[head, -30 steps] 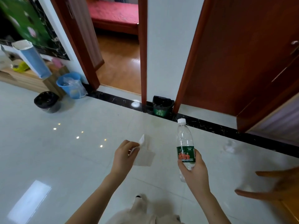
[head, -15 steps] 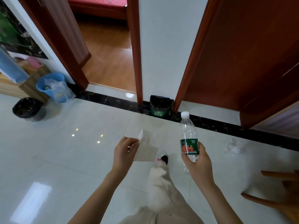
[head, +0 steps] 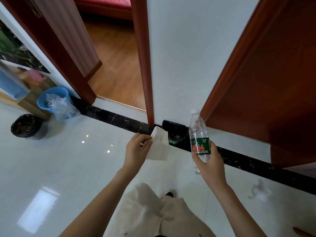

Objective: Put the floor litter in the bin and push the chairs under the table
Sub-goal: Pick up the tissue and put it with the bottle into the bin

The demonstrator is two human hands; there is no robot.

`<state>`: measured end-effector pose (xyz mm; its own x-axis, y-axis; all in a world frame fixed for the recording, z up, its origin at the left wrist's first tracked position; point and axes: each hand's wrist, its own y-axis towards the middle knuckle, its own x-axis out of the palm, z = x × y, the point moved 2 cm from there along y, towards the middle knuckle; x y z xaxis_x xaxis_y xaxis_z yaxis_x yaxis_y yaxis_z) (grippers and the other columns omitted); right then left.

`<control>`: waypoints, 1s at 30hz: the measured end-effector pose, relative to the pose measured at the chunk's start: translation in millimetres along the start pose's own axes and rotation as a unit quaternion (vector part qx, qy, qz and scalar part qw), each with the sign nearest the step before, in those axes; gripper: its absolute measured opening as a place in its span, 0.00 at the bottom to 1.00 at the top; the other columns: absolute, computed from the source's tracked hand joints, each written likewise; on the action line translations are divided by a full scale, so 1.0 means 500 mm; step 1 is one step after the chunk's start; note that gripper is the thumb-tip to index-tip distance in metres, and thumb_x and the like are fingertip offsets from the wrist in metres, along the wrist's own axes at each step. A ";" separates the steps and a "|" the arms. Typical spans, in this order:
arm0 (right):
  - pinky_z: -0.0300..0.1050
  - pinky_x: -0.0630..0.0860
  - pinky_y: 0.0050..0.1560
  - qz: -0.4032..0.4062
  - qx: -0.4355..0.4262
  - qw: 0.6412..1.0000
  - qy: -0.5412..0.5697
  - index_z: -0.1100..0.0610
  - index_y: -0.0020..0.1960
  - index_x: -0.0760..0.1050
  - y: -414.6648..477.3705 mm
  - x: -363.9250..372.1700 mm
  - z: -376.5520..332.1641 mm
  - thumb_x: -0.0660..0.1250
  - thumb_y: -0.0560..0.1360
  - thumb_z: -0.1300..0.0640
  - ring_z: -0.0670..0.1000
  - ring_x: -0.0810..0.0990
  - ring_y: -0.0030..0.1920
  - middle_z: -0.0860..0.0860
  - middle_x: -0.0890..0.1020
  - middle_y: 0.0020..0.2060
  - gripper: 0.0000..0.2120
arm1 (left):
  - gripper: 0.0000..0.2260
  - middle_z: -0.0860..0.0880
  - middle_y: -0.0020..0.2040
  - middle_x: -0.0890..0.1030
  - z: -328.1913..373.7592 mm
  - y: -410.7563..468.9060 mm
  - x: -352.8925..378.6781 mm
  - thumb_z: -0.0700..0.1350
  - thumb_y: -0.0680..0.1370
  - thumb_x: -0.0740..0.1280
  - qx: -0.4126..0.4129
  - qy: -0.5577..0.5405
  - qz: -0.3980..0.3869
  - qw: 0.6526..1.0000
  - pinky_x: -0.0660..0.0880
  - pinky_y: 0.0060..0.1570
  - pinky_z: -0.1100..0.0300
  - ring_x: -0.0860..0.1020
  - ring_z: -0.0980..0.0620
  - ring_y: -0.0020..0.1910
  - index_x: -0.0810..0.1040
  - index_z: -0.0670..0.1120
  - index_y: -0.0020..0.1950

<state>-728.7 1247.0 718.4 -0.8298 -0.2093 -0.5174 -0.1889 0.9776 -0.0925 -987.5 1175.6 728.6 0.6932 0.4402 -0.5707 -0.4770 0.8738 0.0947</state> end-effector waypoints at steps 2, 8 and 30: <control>0.41 0.75 0.43 0.000 0.013 1.000 0.001 0.46 0.56 0.72 0.051 0.017 0.002 0.72 0.72 0.52 0.45 0.79 0.46 0.44 0.80 0.45 0.15 | 0.05 0.55 0.43 0.77 -0.018 0.054 0.016 0.39 0.75 0.70 -0.009 0.002 -0.010 1.000 0.71 0.40 0.71 0.77 0.57 0.42 0.81 0.48 0.47; 0.28 0.72 0.36 0.031 0.074 0.997 -0.019 0.47 0.57 0.71 0.174 0.085 0.036 0.73 0.72 0.52 0.39 0.79 0.43 0.45 0.80 0.44 0.17 | 0.06 0.55 0.43 0.78 -0.107 0.216 0.082 0.38 0.75 0.69 -0.055 0.006 -0.089 0.994 0.70 0.40 0.72 0.77 0.58 0.43 0.81 0.49 0.45; 0.44 0.77 0.48 -0.009 0.144 0.987 -0.066 0.50 0.66 0.70 0.647 0.530 0.703 0.72 0.70 0.47 0.49 0.78 0.51 0.47 0.80 0.50 0.26 | 0.04 0.52 0.43 0.77 -0.767 0.599 0.781 0.39 0.75 0.70 -0.151 0.039 -0.171 0.973 0.68 0.41 0.77 0.75 0.61 0.40 0.81 0.47 0.48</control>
<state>-825.0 1515.3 252.3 -0.7490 -0.2405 -0.6173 -0.0307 0.9434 -0.3304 -1067.0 1530.2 221.0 0.8017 0.1061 -0.5883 -0.3700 0.8610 -0.3490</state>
